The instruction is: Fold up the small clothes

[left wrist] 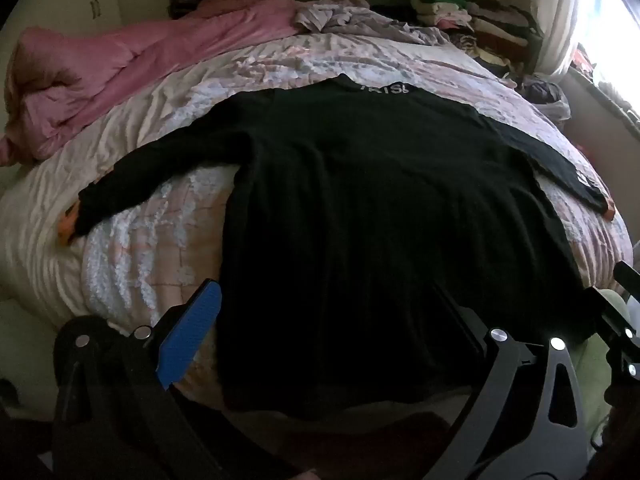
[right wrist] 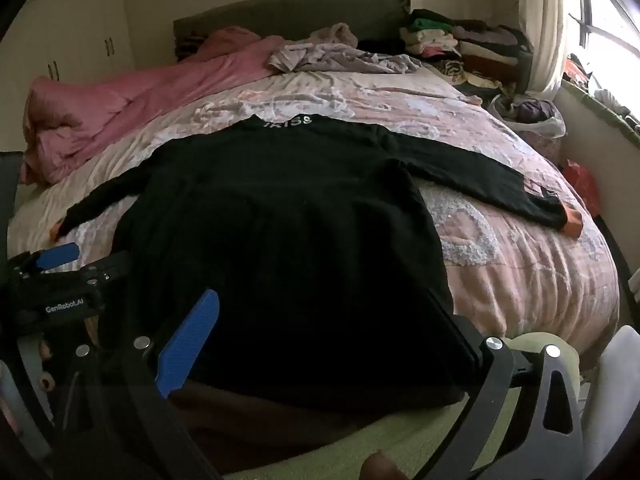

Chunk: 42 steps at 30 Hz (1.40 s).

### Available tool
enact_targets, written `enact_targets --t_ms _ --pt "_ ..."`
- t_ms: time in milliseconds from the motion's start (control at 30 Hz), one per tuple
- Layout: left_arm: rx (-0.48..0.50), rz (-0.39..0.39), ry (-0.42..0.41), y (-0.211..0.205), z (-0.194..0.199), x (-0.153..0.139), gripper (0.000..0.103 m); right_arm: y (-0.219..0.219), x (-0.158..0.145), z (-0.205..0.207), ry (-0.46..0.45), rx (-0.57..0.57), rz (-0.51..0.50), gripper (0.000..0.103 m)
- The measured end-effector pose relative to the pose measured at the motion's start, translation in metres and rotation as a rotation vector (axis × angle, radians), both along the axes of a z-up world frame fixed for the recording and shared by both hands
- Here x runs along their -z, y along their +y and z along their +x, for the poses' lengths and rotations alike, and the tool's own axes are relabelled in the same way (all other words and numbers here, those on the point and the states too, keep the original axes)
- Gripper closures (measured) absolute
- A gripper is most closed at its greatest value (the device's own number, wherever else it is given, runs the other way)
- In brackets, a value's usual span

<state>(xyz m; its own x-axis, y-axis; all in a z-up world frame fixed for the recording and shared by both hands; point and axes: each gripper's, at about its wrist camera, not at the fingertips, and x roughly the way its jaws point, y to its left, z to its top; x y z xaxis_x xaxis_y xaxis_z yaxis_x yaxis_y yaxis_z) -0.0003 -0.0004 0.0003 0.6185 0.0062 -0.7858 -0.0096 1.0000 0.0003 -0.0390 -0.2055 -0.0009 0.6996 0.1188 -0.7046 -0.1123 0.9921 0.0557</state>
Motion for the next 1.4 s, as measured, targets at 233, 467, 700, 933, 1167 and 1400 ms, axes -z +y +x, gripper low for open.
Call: enact_targets --t_ms 233,467,700,933,1167,1400 --pt "0.001 0.001 -0.001 0.0 0.0 0.0 0.009 -0.002 -0.003 -0.002 -0.003 -0.001 0.007 0.004" --pt "0.005 0.004 -0.006 -0.008 0.001 -0.007 0.009 -0.003 0.001 -0.011 -0.009 -0.008 0.008 0.004" --pt "0.004 0.002 -0.008 -0.009 0.001 -0.008 0.009 0.007 -0.001 -0.003 -0.001 -0.012 -0.008 0.004" --pt "0.004 0.002 -0.009 -0.008 0.0 -0.008 0.009 0.008 -0.002 -0.003 0.0 -0.013 -0.01 0.004" --pt "0.006 0.003 -0.01 -0.004 0.002 -0.006 0.009 0.008 -0.003 -0.002 -0.003 -0.015 -0.013 0.004" --pt "0.006 0.005 -0.01 -0.004 0.002 -0.006 0.009 0.008 -0.003 -0.001 -0.002 -0.016 -0.014 0.004"
